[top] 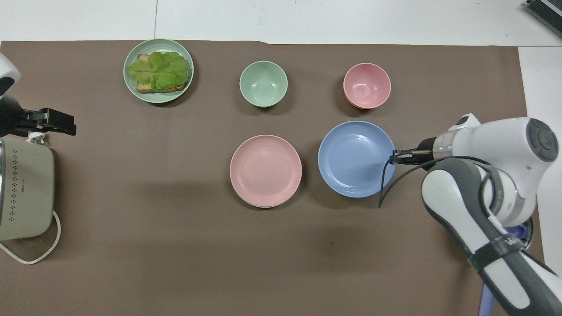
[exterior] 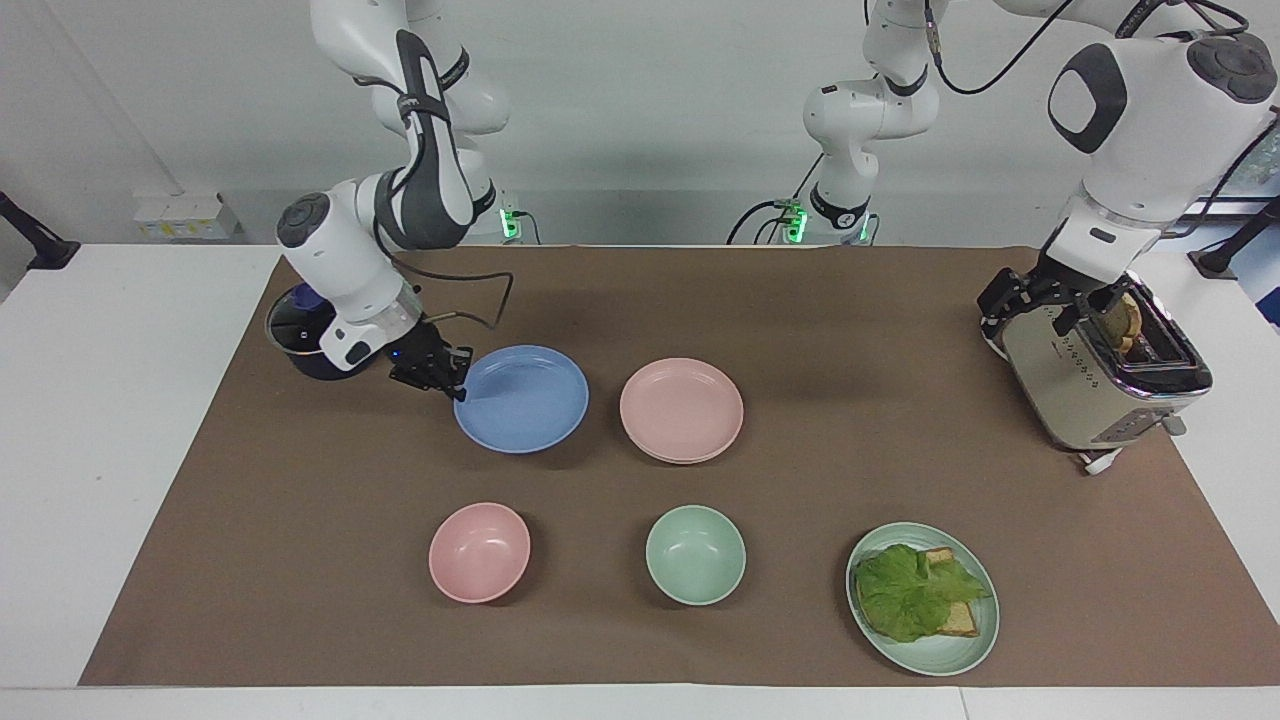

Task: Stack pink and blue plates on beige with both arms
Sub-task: 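Carry the blue plate onto the pink plate with the right gripper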

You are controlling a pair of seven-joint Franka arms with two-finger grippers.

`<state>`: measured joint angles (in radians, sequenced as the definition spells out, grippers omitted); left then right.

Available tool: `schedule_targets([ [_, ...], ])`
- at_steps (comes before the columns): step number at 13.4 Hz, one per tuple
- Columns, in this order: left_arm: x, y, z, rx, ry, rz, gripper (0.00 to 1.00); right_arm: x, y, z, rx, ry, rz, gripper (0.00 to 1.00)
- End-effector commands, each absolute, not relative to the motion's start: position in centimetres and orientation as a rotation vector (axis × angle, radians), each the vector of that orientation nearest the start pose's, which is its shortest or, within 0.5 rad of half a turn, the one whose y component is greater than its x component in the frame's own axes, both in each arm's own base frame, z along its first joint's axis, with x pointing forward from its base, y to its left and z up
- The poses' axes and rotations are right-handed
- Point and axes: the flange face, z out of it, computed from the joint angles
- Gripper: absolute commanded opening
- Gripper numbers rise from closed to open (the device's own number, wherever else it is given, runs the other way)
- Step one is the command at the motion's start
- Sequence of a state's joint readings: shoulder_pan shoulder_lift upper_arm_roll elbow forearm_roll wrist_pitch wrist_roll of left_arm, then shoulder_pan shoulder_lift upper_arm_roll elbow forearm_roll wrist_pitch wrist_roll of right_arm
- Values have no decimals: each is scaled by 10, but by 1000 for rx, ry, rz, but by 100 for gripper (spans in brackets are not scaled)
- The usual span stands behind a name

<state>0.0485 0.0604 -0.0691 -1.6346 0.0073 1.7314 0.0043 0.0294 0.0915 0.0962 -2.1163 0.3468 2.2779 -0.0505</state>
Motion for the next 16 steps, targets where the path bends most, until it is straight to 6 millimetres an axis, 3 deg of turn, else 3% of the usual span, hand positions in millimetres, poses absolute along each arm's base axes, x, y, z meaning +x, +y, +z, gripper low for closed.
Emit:
schedule_targets([
  [1, 585, -8, 580, -3140, 22, -48, 100, 566, 126, 385, -2842, 115, -116, 0],
  [2, 585, -7, 580, -3140, 20, -48, 100, 565, 135, 383, -2843, 126, -113, 0],
  [5, 585, -8, 580, -3140, 22, -48, 100, 557, 205, 374, -2833, 171, -99, 0],
  [9, 585, -7, 579, -3140, 22, -44, 100, 553, 248, 364, -2829, 198, -72, 0],
  [11, 584, -6, 578, -3140, 20, -39, 100, 552, 258, 350, -2835, 195, -60, 0],
  [16, 584, -6, 579, -3140, 18, -44, 100, 550, 263, 345, -2838, 185, -59, 0],
])
